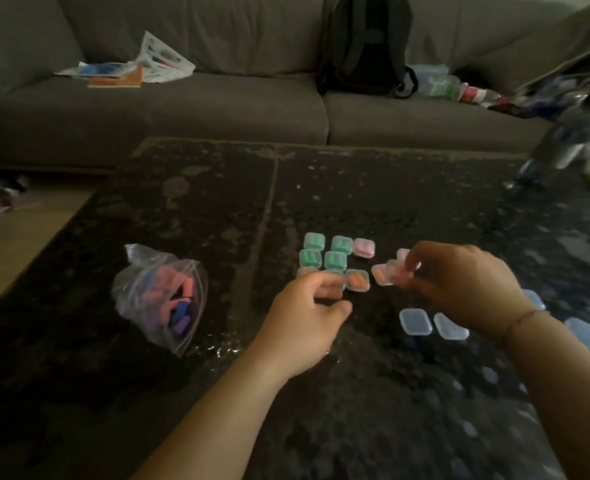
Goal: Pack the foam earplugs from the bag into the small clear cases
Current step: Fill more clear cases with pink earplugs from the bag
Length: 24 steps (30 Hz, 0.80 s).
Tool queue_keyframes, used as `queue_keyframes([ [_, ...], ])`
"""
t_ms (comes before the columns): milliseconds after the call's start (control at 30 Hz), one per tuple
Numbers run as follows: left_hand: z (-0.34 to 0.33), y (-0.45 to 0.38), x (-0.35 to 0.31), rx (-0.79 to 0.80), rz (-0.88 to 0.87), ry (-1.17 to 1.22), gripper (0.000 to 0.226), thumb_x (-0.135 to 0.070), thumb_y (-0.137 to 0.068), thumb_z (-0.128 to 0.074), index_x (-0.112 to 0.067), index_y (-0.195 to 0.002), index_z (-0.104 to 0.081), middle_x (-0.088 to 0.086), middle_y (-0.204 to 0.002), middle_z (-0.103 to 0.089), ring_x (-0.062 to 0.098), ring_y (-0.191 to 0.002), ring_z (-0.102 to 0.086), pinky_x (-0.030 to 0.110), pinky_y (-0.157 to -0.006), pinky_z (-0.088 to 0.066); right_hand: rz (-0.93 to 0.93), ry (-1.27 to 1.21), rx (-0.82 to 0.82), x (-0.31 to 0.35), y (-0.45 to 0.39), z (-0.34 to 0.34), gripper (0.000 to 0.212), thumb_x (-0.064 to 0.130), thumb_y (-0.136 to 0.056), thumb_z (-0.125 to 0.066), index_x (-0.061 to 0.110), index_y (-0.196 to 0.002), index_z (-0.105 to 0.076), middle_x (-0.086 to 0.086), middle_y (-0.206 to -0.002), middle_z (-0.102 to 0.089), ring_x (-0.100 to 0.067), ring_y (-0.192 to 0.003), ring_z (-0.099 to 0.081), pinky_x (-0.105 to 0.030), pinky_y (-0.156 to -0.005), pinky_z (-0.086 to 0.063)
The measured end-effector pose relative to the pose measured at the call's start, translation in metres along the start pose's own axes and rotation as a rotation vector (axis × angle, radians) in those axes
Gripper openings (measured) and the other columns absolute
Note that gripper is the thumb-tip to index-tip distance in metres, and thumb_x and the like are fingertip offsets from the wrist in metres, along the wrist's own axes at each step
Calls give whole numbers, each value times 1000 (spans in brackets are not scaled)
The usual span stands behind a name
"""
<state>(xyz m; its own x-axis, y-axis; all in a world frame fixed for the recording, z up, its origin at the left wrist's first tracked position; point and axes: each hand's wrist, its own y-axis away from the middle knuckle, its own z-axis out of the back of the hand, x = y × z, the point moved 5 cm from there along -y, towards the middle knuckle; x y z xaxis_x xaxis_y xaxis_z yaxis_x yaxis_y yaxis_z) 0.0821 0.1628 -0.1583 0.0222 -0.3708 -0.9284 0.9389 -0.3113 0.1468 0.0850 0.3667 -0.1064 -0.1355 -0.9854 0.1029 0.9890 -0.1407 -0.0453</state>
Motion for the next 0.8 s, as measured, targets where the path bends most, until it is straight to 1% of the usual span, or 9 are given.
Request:
queue_keyframes([
  [100,-20,-2,-14,-32,-118,-184,41,-23,-92,-73,-35,-129,-62,-18,-123,-63,2,-106,-64,24,-95,-55,-25,53,89,-21,3,-9,24,70,-80,-56,46,-82,-52,13,-83,-55,-6,-74,-50,-25,-57,-37],
  [233,-57,-6,-25,11,-267,-435,58,-33,-87,-77,-33,-140,-54,-16,-134,-58,3,-118,-55,22,-103,-47,23,27,141,-33,6,-21,19,65,-84,-55,47,-86,-49,15,-83,-48,-2,-79,-48,-26,-67,-46],
  [300,-71,-10,-22,41,-275,-494,65,-36,-86,-78,-33,-144,-48,-14,-140,-53,5,-127,-50,24,-108,-43,54,-9,131,-38,5,-22,14,61,-87,-54,47,-89,-52,14,-85,-52,-4,-88,-50,-28,-71,-48],
  [400,-83,-16,-19,46,-288,-550,71,-37,-85,-79,-33,-147,-43,-12,-143,-50,6,-136,-40,23,-111,-34,91,-75,125,-45,6,-20,8,46,-92,-54,44,-98,-59,15,-99,-62,-8,-105,-49,-31,-79,-49],
  [467,-86,-19,-17,31,-297,-558,71,-36,-85,-79,-35,-146,-43,-12,-138,-53,6,-133,-42,23,-110,-36,162,-66,37,-44,9,-12,12,39,-90,-60,42,-101,-62,20,-105,-61,-8,-106,-46,-28,-79,-46],
  [533,-87,-19,-15,8,-298,-536,68,-35,-86,-78,-36,-145,-44,-13,-131,-56,7,-127,-47,30,-109,-43,238,-83,-35,-37,14,-1,13,34,-86,-64,44,-96,-62,25,-98,-58,-5,-99,-43,-24,-72,-41],
  [600,-86,-16,-15,-34,-324,-519,68,-34,-85,-79,-35,-144,-45,-15,-122,-61,7,-120,-52,35,-105,-48,271,-101,31,-31,18,0,17,32,-85,-63,47,-91,-57,26,-88,-53,0,-95,-41,-21,-67,-42],
  [700,-83,-12,-18,-113,-436,-503,68,-30,-83,-80,-27,-143,-49,-11,-114,-65,8,-110,-57,37,-98,-53,277,-59,103,-26,22,-4,8,43,-86,-61,43,-92,-57,26,-85,-53,1,-97,-43,-21,-69,-45],
  [800,-72,-6,-26,-224,-557,-503,70,-28,-79,-82,-23,-141,-50,-9,-112,-66,5,-104,-58,33,-94,-54,220,-78,110,-18,23,-5,24,64,-82,-55,41,-89,-58,23,-81,-53,1,-87,-48,-23,-69,-50],
])
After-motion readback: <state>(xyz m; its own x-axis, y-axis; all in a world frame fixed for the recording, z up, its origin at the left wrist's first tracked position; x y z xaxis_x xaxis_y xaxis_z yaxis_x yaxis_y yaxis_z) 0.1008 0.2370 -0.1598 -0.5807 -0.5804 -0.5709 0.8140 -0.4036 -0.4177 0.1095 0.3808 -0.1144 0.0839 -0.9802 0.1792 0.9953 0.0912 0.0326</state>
